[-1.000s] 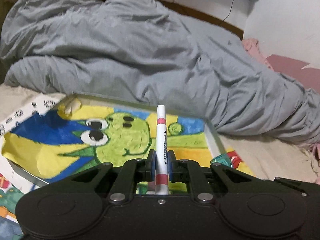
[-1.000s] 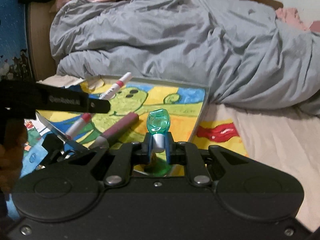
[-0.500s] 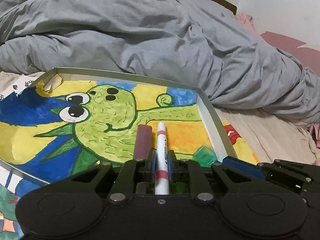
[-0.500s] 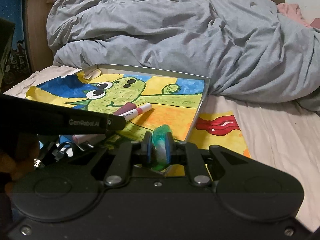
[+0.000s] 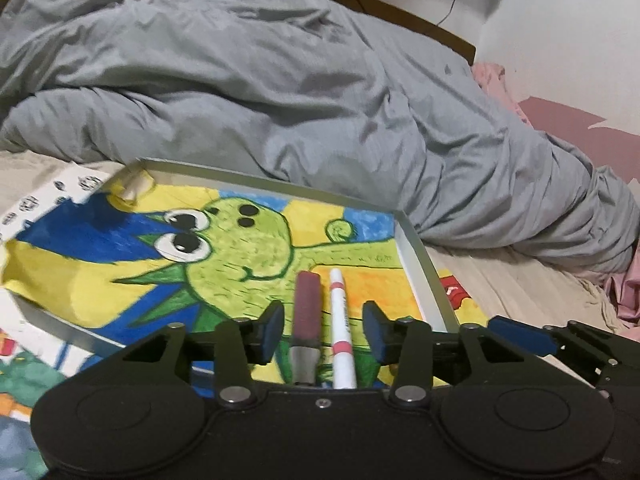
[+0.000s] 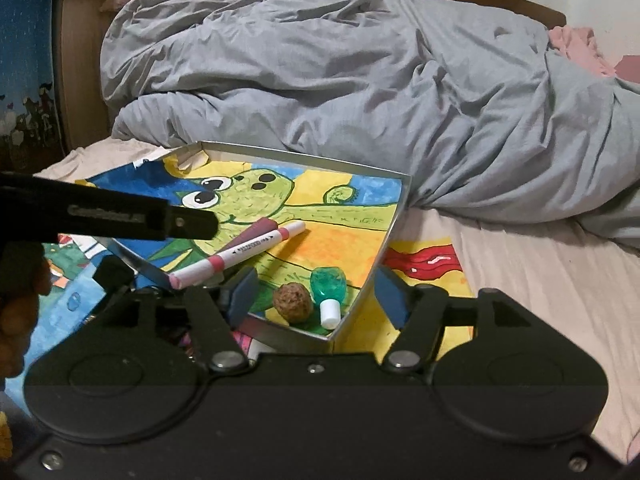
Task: Organize rigid objects
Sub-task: 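Lower the bottle and white marker into the tray and open both tools, then withdraw both tools from the tray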
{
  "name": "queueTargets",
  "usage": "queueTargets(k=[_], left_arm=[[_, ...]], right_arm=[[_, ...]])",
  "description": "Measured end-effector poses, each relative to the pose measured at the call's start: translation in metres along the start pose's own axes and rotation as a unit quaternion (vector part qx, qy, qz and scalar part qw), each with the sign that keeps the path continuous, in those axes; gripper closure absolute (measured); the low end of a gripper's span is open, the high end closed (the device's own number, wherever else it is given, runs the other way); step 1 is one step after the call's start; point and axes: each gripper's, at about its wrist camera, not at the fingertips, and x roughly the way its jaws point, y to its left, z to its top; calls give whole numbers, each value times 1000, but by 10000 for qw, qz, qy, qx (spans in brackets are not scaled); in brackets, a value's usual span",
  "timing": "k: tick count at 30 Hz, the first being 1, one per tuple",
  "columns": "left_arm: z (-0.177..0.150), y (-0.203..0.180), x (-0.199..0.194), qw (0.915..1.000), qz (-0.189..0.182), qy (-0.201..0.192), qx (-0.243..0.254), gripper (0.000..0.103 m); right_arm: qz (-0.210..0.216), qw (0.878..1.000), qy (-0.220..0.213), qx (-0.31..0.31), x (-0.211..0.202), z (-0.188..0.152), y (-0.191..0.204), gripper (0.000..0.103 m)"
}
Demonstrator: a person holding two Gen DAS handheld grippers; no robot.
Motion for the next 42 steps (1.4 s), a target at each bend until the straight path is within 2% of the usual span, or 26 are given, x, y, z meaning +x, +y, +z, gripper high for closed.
queueTargets(k=[3, 5, 7, 9, 12, 14, 17, 22, 29, 33, 38, 42], left_arm=[[0, 5, -13, 9999, 75, -63, -34, 53], [0, 9, -22, 9999, 105, -92, -89, 49], [-2, 11, -33, 9997, 142, -163, -95, 42], [-6, 13, -46, 9994, 186, -265, -95, 35], [-12, 14, -68, 9986, 227, -449, -162, 25], [-16, 14, -84, 9977, 268, -597, -167, 15], [-22, 11, -110, 9961, 354, -810, -22, 7], [-35, 9, -157, 9919, 534, -1154, 24, 1], [-57, 8, -207, 9869, 745, -1398, -304, 1], [-68, 2, -228, 9844, 954, -1463, -213, 1], [-78, 2, -247, 9850, 909, -1396, -440, 1], [-86, -3, -262, 9860, 898, -1382, -253, 1]], right_arm=[[38, 10000, 10, 13, -2, 1, 2, 44], [45, 10000, -6, -8, -5, 2, 5, 36], [33, 10000, -80, -43, -12, 2, 8, 18], [19, 9998, -166, -100, -21, 1, 10, 15], [-7, 9994, -330, -54, -37, 1, 12, 1], [2, 9989, -469, 3, -50, 1, 14, 1], [6, 9978, -639, 191, -70, -1, 17, 1], [51, 9949, -938, 369, -111, -10, 24, 1], [-108, 9905, -1224, 613, -163, -27, 30, 1], [-184, 9894, -1173, 831, -183, -38, 32, 1], [-358, 9888, -1130, 909, -206, -53, 36, 0], [-425, 9876, -1105, 1034, -222, -62, 38, 1]])
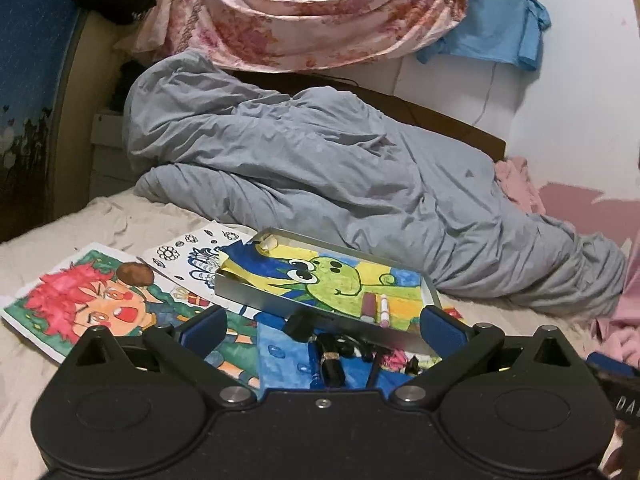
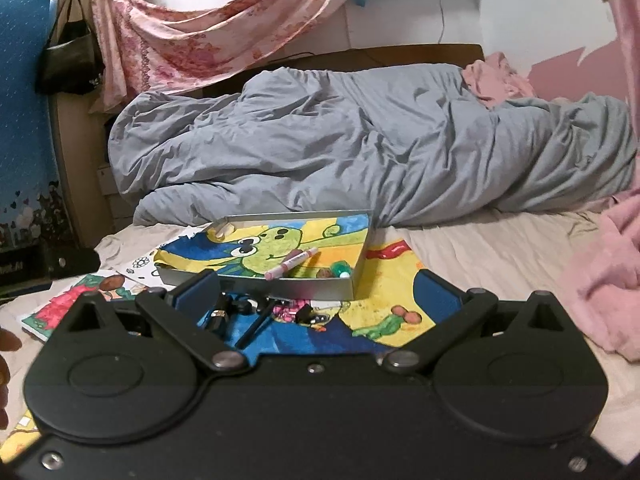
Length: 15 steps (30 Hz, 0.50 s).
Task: Organize rigid objects
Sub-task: 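Withdraw both tools from the tray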
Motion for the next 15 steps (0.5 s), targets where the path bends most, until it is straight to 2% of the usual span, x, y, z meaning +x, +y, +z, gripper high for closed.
queueTargets(k=[8, 11, 15], left_arm=[[-14, 4, -14, 9989, 197, 123, 415, 1], [-19, 6, -14, 9984, 267, 200, 456, 1], [-22, 6, -12, 9986, 175, 234, 445, 1]], right_arm=[[-55, 9998, 106, -128, -22, -14, 9, 1], [-145, 9994, 241, -187, -16, -18, 12, 1], [-175, 9993, 278, -161, -10, -17, 12, 1]])
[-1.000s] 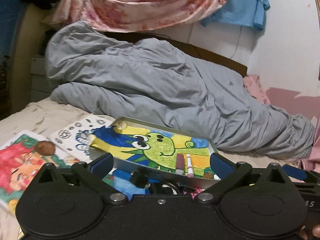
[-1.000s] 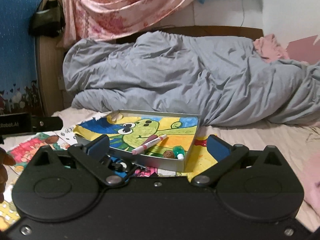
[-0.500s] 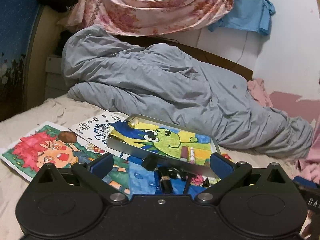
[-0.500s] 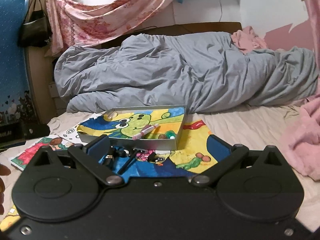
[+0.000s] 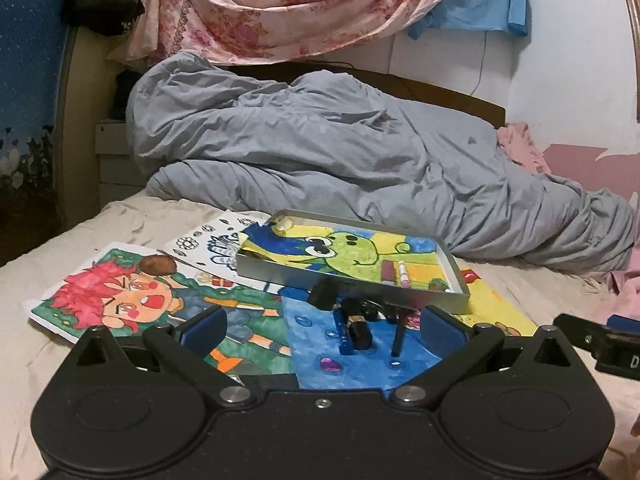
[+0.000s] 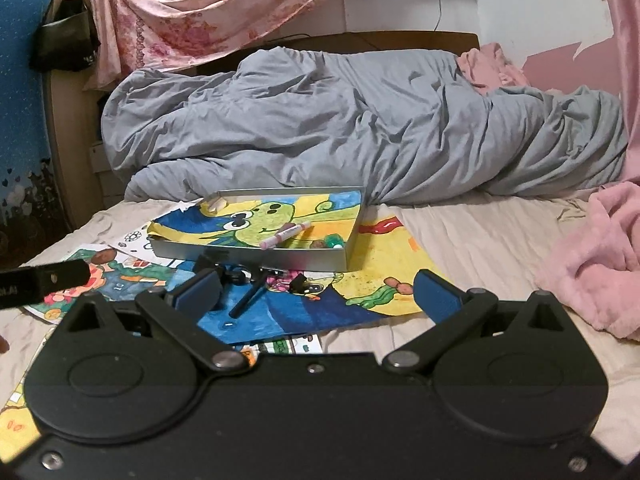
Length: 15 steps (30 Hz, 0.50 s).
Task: Organize rigid objects
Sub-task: 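Withdraw both tools from the tray, then move both tools toward the blue pen and black pen beside the tray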
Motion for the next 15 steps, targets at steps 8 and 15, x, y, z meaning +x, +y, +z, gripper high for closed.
queueTargets(k=[8, 15], left_arm=[[-7, -2, 5, 10000, -48, 35, 60, 1], [-14, -4, 8, 9999, -57, 103, 80, 1]], right_arm=[[-10, 10000, 70, 2, 7, 1, 0, 1], [21, 10000, 91, -13, 7, 0, 0, 1]])
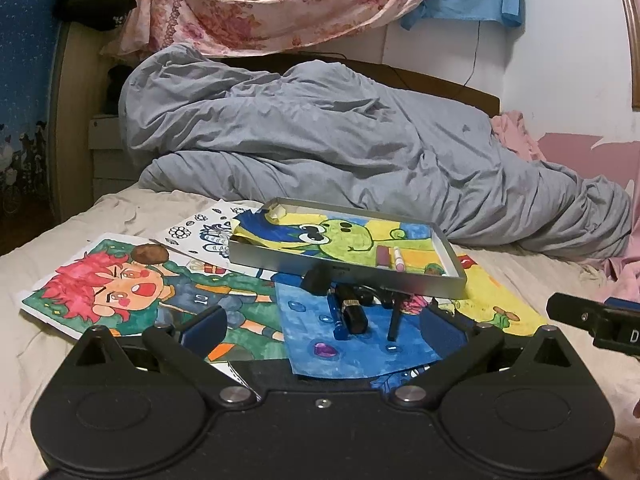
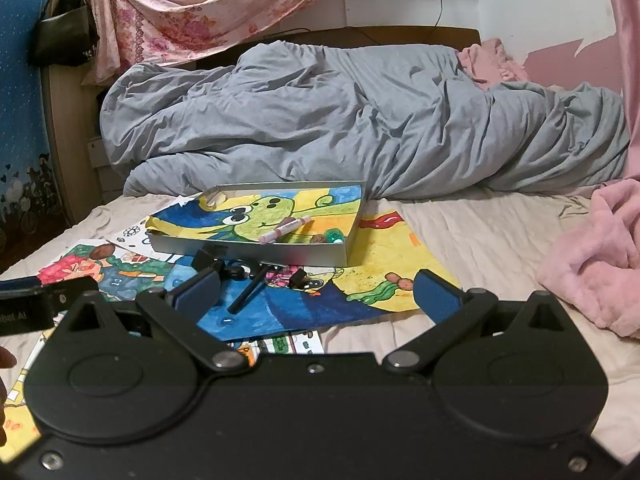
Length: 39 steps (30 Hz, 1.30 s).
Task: Organize rigid objects
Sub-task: 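Move both tools toward the blue pen and black pen beside the tray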
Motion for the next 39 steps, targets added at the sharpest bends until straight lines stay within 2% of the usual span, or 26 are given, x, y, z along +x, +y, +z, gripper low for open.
queueTargets(k=[28, 34, 39], left_arm=[[0, -1, 2, 10000, 20, -2, 91, 1], [4, 4, 13, 9999, 70, 60, -44, 1], [7, 7, 35, 9997, 69, 205, -148, 1]], right_arm=[[-62, 9998, 133, -136, 9, 3, 0, 1], [90, 9990, 178, -409, 26, 7, 5, 1], [200, 9975, 420, -523, 51, 9, 9, 1]])
